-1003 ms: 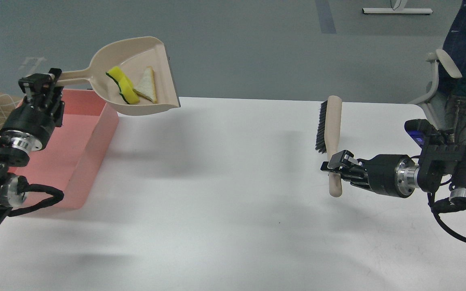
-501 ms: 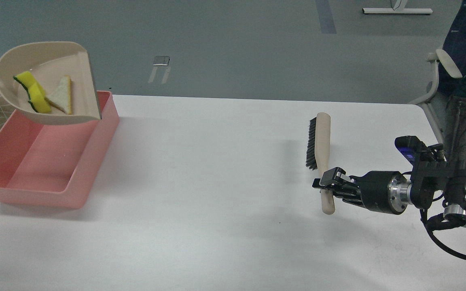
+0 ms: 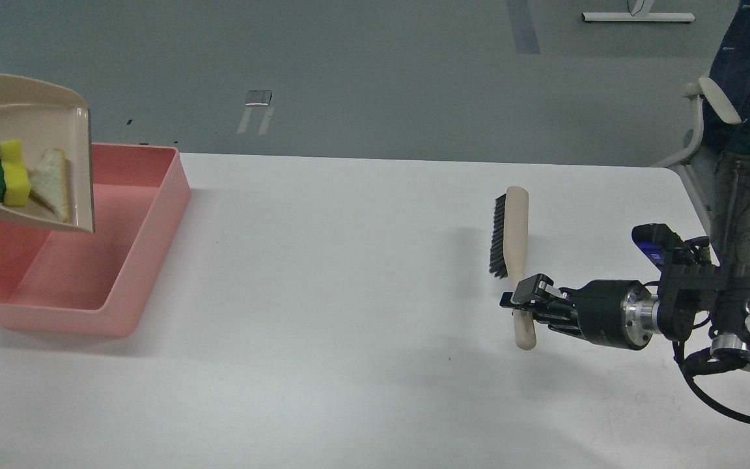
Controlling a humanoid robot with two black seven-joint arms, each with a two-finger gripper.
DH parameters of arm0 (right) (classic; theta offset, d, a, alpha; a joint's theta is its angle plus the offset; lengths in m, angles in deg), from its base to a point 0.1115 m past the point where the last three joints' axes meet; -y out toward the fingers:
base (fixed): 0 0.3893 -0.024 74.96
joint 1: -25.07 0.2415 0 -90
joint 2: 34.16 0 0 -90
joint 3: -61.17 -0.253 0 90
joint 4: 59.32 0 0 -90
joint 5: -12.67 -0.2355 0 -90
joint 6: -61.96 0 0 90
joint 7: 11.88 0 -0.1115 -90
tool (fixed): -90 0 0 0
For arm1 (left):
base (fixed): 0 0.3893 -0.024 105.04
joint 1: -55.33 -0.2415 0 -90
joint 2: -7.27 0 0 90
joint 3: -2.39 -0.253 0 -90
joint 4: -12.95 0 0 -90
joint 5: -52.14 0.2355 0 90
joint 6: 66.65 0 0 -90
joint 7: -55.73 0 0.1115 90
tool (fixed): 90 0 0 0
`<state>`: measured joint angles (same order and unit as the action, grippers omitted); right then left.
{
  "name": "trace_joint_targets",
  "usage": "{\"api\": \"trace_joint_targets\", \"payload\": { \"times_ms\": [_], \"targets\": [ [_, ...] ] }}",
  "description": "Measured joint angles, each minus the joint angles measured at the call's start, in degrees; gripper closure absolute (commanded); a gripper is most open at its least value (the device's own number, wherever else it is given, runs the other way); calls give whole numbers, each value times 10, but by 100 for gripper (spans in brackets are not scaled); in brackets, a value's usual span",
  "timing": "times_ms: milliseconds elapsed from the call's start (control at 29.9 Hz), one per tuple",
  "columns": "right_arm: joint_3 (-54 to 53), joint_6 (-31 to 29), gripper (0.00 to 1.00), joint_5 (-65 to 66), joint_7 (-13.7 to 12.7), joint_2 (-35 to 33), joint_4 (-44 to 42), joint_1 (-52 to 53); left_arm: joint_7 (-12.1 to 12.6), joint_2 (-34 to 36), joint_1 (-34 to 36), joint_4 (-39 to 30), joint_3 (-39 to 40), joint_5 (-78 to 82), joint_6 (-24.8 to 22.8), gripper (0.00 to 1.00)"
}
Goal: Sweep and dump garbage into bin
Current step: 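Tilt the dustpan over the pink bin to dump its contents, then bring the dustpan back and lower it onto the table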
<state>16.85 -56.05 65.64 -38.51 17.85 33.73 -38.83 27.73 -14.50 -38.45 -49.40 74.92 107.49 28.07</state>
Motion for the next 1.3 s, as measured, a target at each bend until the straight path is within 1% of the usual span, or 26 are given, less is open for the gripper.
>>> {"api": "trace_joint_targets", "payload": {
  "times_ms": [234,368,669,836,969,1070,1103,1137,1237,1304],
  "targets": [
    [1,0,100,0,0,2,1,0,0,7,1,-1,-4,127,68,100],
    [1,0,100,0,0,2,1,0,0,20,1,-3,-5,170,99,100],
    [0,0,100,0,0,3,-1,0,0,69,0,-10,-9,183,128,100],
    [0,0,100,0,0,3,-1,-1,0,88,13,-16,1,172,132,100],
    [0,0,100,0,0,3,-3,-1,0,87,54,-55,1,125,122,100],
    [0,0,100,0,0,0,-4,-1,0,82,69,-101,-1,76,101,100],
    [0,0,100,0,0,-1,-3,-1,4,76,71,-120,-1,55,90,100],
    [0,0,100,0,0,-2,-2,-1,10,69,73,-135,-1,38,81,100],
    [0,0,100,0,0,-4,-1,-2,41,35,93,-180,-1,-6,39,100],
    [-1,0,100,0,0,-5,-1,-2,74,-11,113,-199,1,-28,0,100]
  ]
}}
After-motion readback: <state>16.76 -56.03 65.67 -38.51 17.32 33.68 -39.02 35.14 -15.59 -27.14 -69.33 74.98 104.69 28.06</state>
